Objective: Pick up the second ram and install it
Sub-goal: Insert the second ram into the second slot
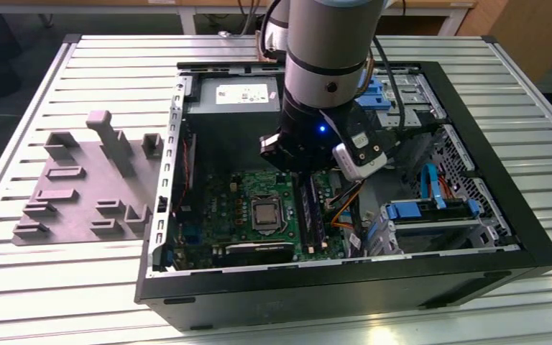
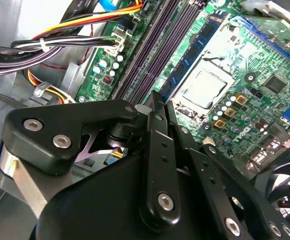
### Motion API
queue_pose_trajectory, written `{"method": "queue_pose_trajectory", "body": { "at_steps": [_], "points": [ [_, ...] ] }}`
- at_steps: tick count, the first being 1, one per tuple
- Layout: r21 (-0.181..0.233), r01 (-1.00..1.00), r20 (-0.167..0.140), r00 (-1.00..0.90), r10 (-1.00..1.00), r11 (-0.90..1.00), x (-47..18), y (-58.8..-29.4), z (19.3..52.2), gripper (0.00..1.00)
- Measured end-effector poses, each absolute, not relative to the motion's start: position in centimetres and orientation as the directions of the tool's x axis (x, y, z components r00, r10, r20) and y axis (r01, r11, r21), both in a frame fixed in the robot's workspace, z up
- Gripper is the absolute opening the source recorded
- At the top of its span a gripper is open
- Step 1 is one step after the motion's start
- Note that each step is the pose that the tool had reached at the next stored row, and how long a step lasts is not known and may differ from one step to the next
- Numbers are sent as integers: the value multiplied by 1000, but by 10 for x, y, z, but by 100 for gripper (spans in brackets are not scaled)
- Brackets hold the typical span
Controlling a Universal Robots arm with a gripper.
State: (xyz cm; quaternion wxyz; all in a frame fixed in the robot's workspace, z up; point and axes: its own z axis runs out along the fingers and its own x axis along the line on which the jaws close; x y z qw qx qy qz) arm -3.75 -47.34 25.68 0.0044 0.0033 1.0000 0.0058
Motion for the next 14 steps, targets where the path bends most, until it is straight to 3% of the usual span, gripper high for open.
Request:
{"method": "queue_pose_trajectory", "body": {
  "at_steps": [14],
  "points": [
    [12,7,-9,-1000,7,1000,-37,-475,255,14]
  ]
}}
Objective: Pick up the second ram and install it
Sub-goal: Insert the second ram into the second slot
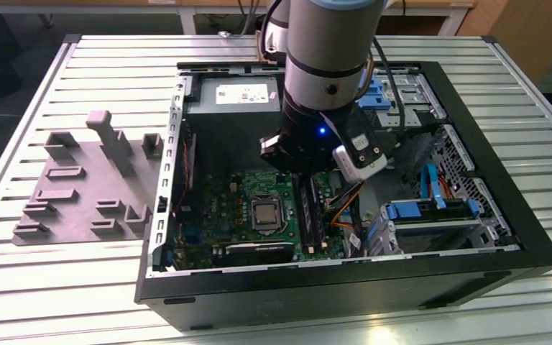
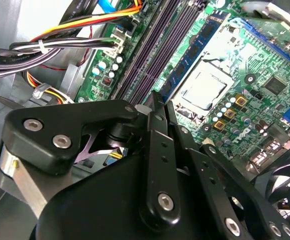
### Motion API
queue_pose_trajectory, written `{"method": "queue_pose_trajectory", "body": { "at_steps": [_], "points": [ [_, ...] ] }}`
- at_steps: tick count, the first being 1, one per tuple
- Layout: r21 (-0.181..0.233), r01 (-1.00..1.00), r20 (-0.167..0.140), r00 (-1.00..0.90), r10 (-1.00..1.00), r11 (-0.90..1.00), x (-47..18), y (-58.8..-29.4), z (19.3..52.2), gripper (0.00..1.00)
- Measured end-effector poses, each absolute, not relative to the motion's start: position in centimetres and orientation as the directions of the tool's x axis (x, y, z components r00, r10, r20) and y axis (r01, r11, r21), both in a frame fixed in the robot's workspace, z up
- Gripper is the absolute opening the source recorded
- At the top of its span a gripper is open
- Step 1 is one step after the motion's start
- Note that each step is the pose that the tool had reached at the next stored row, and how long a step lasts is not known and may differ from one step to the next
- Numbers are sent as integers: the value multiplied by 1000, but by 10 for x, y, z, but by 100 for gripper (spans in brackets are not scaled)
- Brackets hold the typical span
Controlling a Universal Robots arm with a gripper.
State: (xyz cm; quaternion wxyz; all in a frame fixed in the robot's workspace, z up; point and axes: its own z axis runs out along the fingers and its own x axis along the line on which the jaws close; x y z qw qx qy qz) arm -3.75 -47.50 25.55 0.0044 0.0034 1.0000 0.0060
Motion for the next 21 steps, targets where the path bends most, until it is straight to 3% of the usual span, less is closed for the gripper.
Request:
{"method": "queue_pose_trajectory", "body": {
  "at_steps": [21],
  "points": [
    [15,9,-9,-1000,9,1000,-36,-478,231,14]
  ]
}}
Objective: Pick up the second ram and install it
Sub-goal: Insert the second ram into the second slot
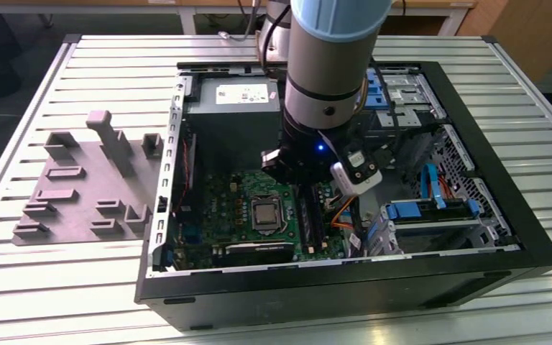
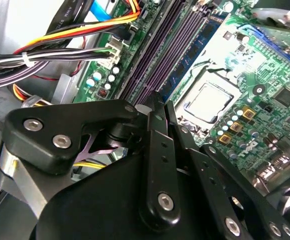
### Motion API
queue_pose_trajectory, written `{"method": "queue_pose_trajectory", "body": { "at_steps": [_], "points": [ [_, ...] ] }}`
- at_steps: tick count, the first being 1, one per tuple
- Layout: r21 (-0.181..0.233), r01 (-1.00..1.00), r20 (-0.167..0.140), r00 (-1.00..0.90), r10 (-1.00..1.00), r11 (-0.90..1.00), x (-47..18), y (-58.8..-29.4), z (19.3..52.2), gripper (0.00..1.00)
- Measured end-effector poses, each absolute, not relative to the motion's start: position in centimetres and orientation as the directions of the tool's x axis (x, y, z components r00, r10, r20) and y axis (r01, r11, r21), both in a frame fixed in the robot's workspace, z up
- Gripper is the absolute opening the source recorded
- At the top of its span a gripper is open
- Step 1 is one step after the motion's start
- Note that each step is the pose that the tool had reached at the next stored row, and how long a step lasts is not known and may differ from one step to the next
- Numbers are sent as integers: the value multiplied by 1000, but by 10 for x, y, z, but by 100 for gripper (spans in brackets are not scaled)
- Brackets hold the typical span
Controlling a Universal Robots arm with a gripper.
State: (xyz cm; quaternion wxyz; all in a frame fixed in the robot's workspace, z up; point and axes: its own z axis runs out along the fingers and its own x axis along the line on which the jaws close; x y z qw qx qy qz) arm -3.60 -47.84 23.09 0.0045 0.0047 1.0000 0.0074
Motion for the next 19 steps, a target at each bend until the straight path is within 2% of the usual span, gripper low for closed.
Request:
{"method": "queue_pose_trajectory", "body": {
  "at_steps": [19],
  "points": [
    [16,24,-9,-1000,24,1000,-33,-479,226,14]
  ]
}}
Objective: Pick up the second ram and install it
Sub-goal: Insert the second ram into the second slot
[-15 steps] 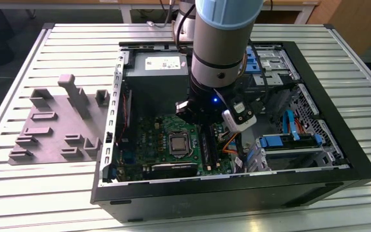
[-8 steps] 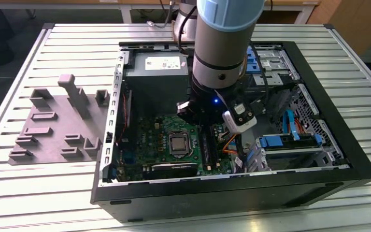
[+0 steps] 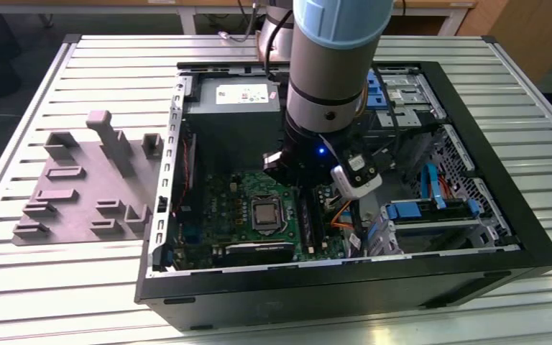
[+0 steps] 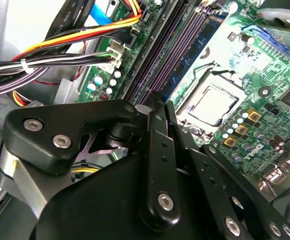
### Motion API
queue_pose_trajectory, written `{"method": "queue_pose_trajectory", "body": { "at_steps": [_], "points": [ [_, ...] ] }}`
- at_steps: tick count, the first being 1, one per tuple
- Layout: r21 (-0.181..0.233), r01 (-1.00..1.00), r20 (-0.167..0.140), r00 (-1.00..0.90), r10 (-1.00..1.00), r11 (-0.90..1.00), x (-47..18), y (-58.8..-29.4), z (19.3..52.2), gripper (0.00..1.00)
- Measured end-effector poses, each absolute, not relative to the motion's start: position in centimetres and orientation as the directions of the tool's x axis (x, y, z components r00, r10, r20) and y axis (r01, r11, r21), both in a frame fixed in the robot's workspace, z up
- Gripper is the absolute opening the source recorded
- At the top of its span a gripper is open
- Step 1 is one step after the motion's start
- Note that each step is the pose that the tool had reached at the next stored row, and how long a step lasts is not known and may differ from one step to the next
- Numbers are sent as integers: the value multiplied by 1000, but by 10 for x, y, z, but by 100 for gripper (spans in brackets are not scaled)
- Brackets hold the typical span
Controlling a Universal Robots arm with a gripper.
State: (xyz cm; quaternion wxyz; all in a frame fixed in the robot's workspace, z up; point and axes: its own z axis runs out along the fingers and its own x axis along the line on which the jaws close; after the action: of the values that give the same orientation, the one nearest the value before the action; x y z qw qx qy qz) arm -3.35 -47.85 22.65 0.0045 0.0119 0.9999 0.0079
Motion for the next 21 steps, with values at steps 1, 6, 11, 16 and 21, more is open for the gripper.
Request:
{"method": "queue_pose_trajectory", "body": {
  "at_steps": [1,6,11,16,21],
  "points": [
    [16,20,-9,-1000,20,1000,-33,-479,226,14],
    [16,15,-9,-1000,15,1000,-32,-479,222,14],
    [16,15,-9,-1000,15,1000,-31,-479,219,14],
    [17,14,-9,-1000,14,1000,-31,-479,218,14],
    [16,8,-9,-1000,8,1000,-31,-479,216,14]
  ]
}}
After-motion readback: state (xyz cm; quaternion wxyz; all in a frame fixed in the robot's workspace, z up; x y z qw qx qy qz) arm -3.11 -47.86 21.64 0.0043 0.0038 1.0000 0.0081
